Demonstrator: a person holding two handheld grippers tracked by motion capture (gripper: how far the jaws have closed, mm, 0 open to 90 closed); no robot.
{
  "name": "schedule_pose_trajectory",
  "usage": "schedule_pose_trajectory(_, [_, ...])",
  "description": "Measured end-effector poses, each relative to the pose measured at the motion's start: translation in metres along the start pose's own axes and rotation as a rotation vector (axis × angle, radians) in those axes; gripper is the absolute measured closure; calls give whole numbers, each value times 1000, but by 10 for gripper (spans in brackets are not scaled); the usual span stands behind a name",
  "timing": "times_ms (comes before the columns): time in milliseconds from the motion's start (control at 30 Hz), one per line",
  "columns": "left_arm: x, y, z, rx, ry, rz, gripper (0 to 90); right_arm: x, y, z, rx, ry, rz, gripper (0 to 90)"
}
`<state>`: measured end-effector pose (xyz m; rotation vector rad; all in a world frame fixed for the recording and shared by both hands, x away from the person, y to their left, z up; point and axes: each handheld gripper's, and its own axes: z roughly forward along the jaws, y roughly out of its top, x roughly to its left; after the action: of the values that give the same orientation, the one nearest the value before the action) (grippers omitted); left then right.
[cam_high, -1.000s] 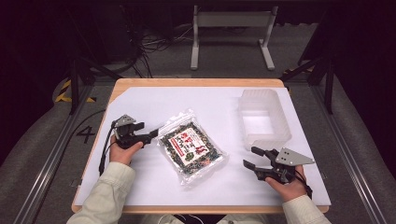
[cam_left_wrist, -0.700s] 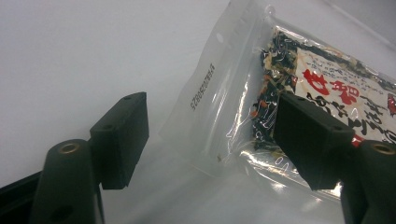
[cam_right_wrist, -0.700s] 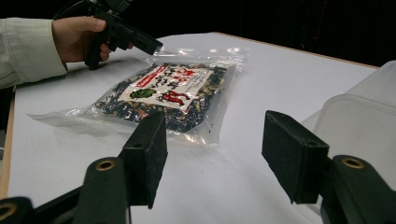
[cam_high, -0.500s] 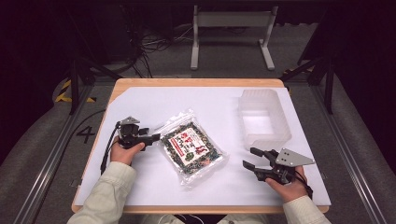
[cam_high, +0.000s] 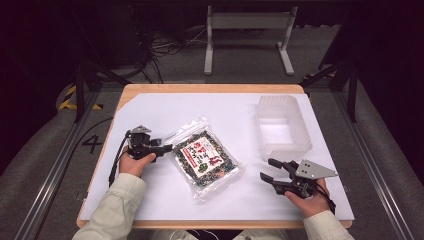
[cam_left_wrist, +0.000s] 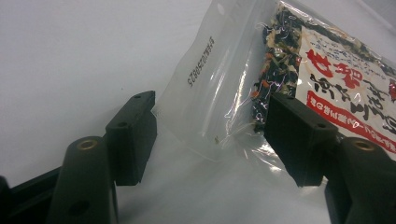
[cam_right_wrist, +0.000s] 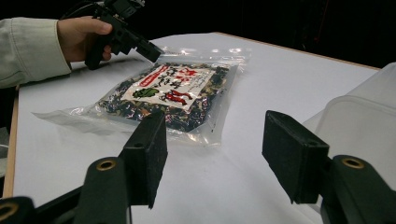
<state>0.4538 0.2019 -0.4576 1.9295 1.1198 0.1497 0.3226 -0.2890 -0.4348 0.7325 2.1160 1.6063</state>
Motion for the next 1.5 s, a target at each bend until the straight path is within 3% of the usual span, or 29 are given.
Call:
schedule_pose_trajectory(200, [-4, 0, -1, 24, -6, 42, 548, 0, 0, 0, 6, -7, -9, 398])
schedule_pose_trajectory(333, [-6, 0, -2, 27, 22, 90, 622, 0, 0, 0, 2, -11, -13, 395])
schedule_pose_trajectory(633, [-11, 0, -4, 35, 29, 124, 813, 0, 1, 0, 5, -7, -10, 393])
schedule_pose_trajectory(833, [-11, 0, -5, 32, 27, 120, 860, 0, 1, 0, 4, -2, -10, 393])
schedule_pose_trajectory(867, [-12, 0, -5, 39, 45, 119, 892, 0, 1, 0, 4, -2, -10, 393])
schedule_pose_trajectory(1000, [-10, 0, -6, 35, 34, 92, 895, 0, 1, 0, 4, -2, -10, 394])
schedule_pose_trajectory(1200, [-12, 1, -9, 20, 40, 96, 895, 0, 1, 0, 3, -4, -14, 406])
schedule_pose_trajectory(1500, [-17, 9, -25, -69, -7, 105, 896, 0, 3, -1, -24, -11, -41, 460])
